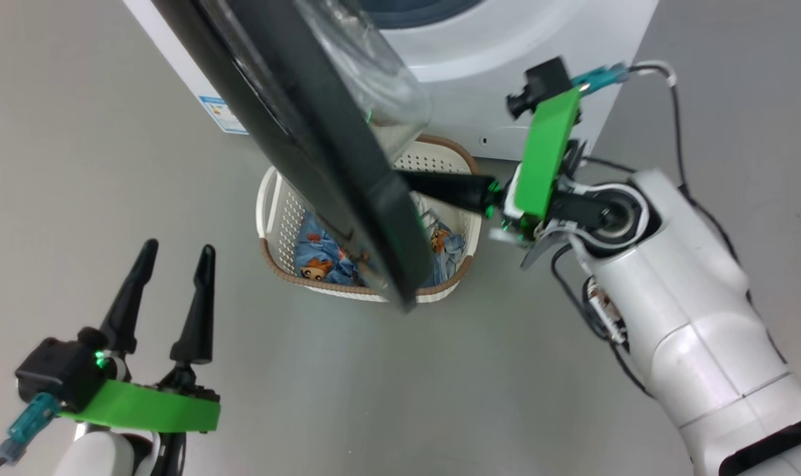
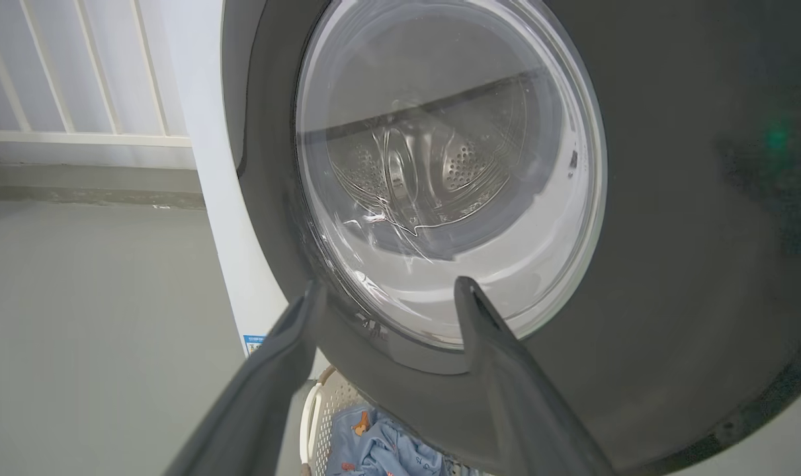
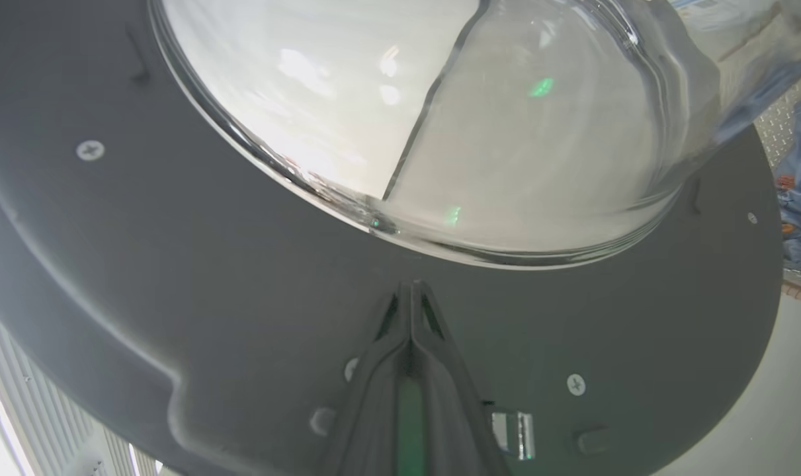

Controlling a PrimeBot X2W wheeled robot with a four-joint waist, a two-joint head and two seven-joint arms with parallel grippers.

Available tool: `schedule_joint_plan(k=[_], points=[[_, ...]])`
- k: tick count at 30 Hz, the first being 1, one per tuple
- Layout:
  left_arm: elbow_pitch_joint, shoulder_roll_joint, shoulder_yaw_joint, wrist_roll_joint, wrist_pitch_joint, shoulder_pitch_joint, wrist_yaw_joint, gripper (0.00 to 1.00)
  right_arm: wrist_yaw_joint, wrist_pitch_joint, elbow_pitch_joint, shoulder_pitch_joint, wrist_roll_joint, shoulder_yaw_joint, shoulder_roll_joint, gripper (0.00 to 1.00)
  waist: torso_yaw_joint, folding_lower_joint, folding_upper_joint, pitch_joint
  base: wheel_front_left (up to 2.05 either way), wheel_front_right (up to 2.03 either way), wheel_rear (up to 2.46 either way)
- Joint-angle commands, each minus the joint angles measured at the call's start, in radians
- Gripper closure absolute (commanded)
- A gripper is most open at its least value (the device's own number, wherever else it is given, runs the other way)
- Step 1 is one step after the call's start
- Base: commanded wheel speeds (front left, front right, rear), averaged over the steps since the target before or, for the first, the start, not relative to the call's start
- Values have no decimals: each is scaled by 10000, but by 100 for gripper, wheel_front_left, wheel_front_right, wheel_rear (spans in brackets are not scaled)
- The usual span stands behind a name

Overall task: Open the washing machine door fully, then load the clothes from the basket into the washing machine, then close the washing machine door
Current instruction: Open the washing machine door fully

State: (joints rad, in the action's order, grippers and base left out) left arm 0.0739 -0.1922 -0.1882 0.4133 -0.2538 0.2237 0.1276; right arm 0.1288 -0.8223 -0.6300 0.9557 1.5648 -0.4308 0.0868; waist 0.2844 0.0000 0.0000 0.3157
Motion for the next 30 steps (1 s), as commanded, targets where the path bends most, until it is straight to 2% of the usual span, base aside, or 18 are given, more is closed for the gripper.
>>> schedule_joint_plan(k=[1,16,25,30], points=[[-108,-252,490,-131,-80,-20,31,0,19,42,395,-245,202,-327,-365,100,58,0,0,-60,0,0,0],[200,-128,825,-254,-80,-22,31,0,19,1136,974,-473,2017,-2949,-365,100,128,0,0,-184,0,0,0],[277,-95,982,-295,-80,-52,31,0,19,1893,1022,-365,2925,-4139,-365,100,67,0,0,-297,0,0,0],[290,-90,1114,-324,-80,-118,31,0,19,2330,879,-326,3237,-4437,-365,100,-51,0,0,-398,0,0,0]])
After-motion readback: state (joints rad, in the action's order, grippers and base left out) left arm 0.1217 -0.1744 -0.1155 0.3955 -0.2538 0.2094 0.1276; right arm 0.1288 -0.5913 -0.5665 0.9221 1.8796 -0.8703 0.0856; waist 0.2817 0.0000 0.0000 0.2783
